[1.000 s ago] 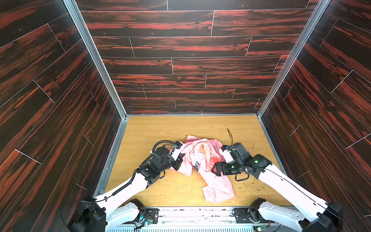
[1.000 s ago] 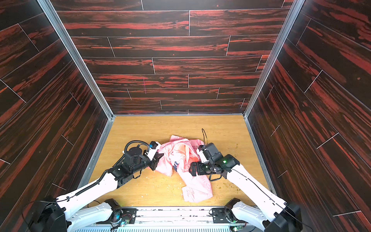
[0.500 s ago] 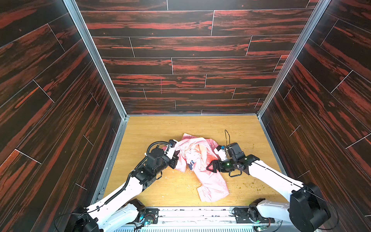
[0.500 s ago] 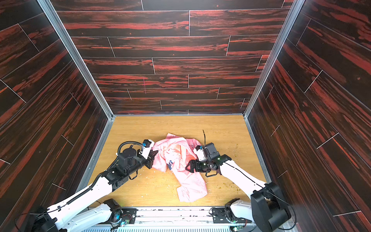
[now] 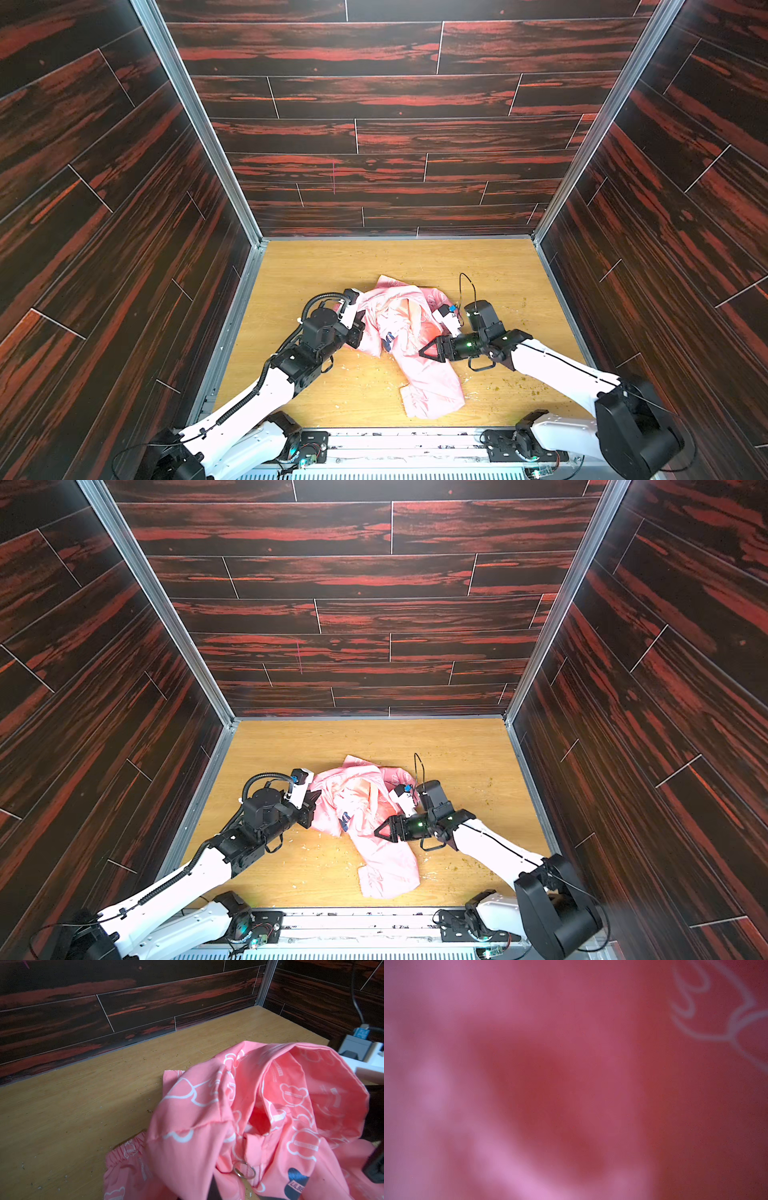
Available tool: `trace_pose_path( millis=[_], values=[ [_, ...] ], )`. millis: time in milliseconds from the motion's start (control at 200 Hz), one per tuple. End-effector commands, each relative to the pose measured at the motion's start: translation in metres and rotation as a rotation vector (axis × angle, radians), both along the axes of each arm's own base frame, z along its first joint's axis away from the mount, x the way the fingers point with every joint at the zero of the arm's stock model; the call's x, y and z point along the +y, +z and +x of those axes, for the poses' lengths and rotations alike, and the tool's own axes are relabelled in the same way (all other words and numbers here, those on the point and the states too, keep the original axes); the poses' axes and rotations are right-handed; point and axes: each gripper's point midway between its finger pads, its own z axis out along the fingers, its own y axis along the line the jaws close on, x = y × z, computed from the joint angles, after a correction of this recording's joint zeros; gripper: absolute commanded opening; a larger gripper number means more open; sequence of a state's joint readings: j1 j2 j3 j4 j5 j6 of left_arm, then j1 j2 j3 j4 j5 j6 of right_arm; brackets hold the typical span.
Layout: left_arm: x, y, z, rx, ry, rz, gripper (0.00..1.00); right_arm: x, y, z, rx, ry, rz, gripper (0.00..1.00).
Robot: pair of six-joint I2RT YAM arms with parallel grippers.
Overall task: Unzip the jacket
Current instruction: Flatten out the jacket at the center of the board.
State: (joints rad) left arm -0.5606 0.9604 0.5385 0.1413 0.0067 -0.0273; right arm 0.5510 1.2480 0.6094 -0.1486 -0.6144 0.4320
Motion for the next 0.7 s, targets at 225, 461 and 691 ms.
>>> trace_pose_path(
  millis=[225, 461, 691],
  values=[
    [0.027, 0.013, 0.011, -0.042, 0.156, -0.012, 0.0, 0.0, -0.008, -0.005, 0.005, -0.028, -0.101, 0.09],
    [0.052, 0.053, 0.009, -0.12, 0.257, 0.045, 0.0, -0.022, 0.071, 0.036, -0.226, -0.196, -0.213, 0.0],
    [0.066, 0.11, -0.002, -0.224, 0.248, 0.141, 0.0, -0.063, 0.167, 0.061, -0.497, -0.324, -0.363, 0.0]
  ],
)
